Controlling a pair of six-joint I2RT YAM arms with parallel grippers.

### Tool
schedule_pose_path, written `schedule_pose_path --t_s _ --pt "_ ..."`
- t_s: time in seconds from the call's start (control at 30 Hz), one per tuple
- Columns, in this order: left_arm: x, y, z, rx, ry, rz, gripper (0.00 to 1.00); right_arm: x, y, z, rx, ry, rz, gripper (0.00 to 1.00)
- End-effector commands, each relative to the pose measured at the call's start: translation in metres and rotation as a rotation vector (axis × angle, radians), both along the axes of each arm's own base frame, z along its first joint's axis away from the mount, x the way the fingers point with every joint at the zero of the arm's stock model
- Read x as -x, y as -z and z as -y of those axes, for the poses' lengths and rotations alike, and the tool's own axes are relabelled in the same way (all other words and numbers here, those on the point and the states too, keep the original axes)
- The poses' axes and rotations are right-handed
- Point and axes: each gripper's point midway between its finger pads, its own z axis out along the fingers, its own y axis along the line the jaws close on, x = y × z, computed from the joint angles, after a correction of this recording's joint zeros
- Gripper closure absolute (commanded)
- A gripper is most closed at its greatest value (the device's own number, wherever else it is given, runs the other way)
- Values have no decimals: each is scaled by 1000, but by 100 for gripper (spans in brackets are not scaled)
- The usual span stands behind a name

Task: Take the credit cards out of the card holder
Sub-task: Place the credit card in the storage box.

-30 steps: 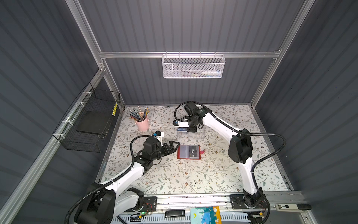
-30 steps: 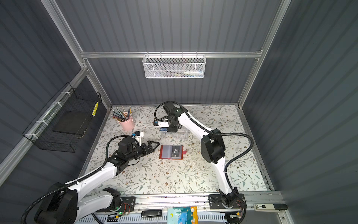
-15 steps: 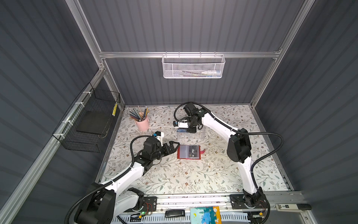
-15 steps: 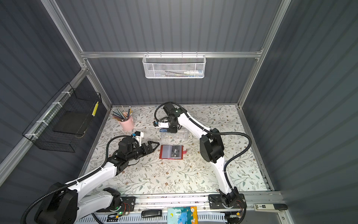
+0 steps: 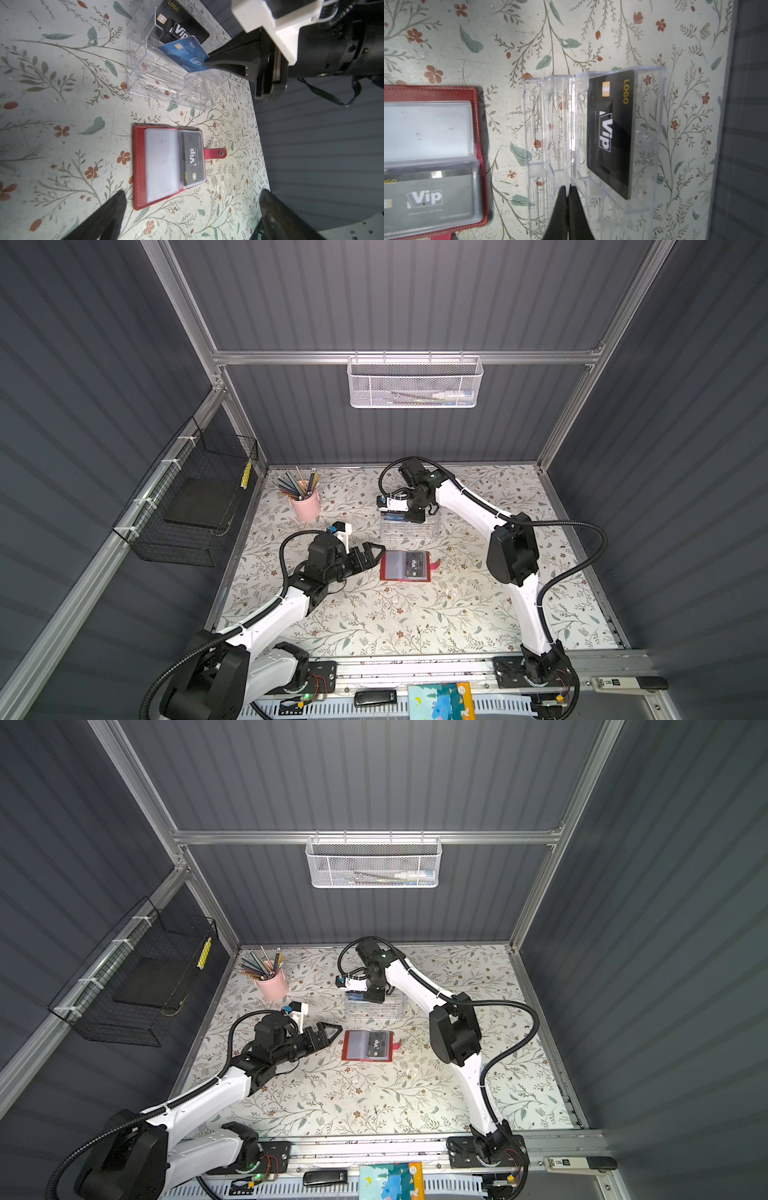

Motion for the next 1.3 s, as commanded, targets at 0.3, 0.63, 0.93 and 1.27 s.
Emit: schedule_pose_path --t_s 0.3,0.63,0.93,1.27 --pt "-4 0 -2 -11 1 22 0 1 20 -2 34 14 -55 100" --pt "-4 2 -3 -2 -1 21 0 2 28 -8 47 -1 -52 100" --pt "-4 3 -5 -4 -4 22 0 -3 33 -17 56 3 -29 100" --pt "-4 5 -7 -1 -4 19 0 -3 36 -20 64 -3 -20 93"
